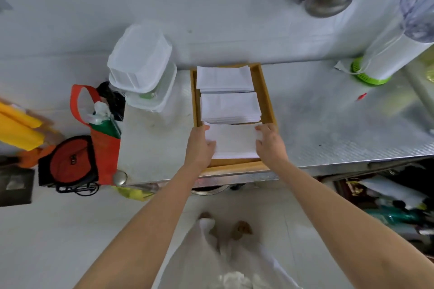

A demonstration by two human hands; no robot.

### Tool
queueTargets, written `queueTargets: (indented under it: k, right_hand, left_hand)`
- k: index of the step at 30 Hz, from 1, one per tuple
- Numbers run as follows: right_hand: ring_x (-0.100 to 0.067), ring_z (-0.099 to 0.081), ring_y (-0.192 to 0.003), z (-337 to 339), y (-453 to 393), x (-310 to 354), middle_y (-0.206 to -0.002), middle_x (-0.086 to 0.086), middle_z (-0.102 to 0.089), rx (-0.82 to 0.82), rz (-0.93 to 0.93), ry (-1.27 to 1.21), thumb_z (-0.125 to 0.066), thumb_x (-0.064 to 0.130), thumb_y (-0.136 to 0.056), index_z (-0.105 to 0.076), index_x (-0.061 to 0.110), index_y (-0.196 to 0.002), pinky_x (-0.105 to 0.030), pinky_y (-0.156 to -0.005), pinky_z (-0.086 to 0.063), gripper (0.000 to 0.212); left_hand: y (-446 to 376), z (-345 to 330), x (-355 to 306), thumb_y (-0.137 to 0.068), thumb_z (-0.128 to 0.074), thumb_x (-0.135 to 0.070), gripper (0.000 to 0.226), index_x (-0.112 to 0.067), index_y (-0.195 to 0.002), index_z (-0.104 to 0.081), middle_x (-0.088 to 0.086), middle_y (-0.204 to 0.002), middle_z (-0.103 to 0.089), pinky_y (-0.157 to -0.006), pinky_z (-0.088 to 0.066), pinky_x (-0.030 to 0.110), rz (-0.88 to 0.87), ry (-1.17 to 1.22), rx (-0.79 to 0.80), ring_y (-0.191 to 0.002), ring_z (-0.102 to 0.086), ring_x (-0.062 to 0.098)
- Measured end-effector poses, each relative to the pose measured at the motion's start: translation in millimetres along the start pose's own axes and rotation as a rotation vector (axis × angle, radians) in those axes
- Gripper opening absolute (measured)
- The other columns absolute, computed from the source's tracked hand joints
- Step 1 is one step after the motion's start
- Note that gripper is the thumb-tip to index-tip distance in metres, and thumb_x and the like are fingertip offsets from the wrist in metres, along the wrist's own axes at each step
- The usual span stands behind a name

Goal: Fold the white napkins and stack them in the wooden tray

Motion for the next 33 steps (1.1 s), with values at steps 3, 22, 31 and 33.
queueTargets:
  k: [3, 22, 31, 33]
  right_hand:
    - [-0.02, -0.043, -0.125, -15, 0, -4, -0.144, -0.002, -0.034, 0.069, 0.031, 0.131, -0.048, 0.008, -0.096, -0.041, 0.014, -0.139, -0.029, -0.1, -0.043, 0.044]
    - [-0.036, -0.056, -0.093, 58, 49, -46, -0.093, -0.012, -0.064, -0.325, 0.049, 0.167, -0.041, 0.015, -0.099, -0.06, 0.004, -0.1, -0.036, -0.086, -0.036, 0.022]
    - [-0.037, -0.058, -0.082, 146, 245, -221, -0.083, -0.015, -0.065, -0.526, -0.619, 0.077, -0.043, 0.021, -0.095, -0.056, 0.007, -0.085, -0.035, -0.06, -0.037, 0.022]
    - [-0.036, -0.06, -0.084, 154, 312, -265, -0.086, -0.013, -0.066, -0.57, -0.782, 0.037, -0.042, 0.018, -0.093, -0.06, 0.009, -0.088, -0.034, -0.062, -0.041, 0.021]
  left_hand:
    - [-1, -10, 10, -0.092, -0.057, -0.009, 0.05, -0.012, -0.139, -0.042, 0.006, -0.141, -0.036, -0.095, -0.037, 0.02, -0.03, -0.133, 0.06, -0.123, -0.047, 0.021]
    - [15, -52, -106, -0.102, -0.038, -0.028, 0.039, -0.018, -0.139, -0.042, 0.003, -0.139, -0.048, -0.11, -0.03, 0.042, -0.756, -0.778, 0.211, -0.128, -0.044, 0.025]
    - [163, -237, -230, -0.096, -0.048, -0.03, 0.033, -0.015, -0.125, -0.054, 0.008, -0.124, -0.057, -0.093, -0.04, 0.041, -1.18, -0.946, 0.612, -0.117, -0.051, 0.031]
    - [220, -279, -247, -0.097, -0.046, -0.03, 0.034, -0.015, -0.126, -0.052, 0.008, -0.123, -0.056, -0.093, -0.04, 0.042, -1.3, -0.998, 0.682, -0.117, -0.05, 0.03]
Point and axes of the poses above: each hand's wrist, its own y-axis away from the middle knuckle, its own z-axis out of the back of the hand, x = y × z, the point moved 7 cm from there along -y, towards the middle knuckle
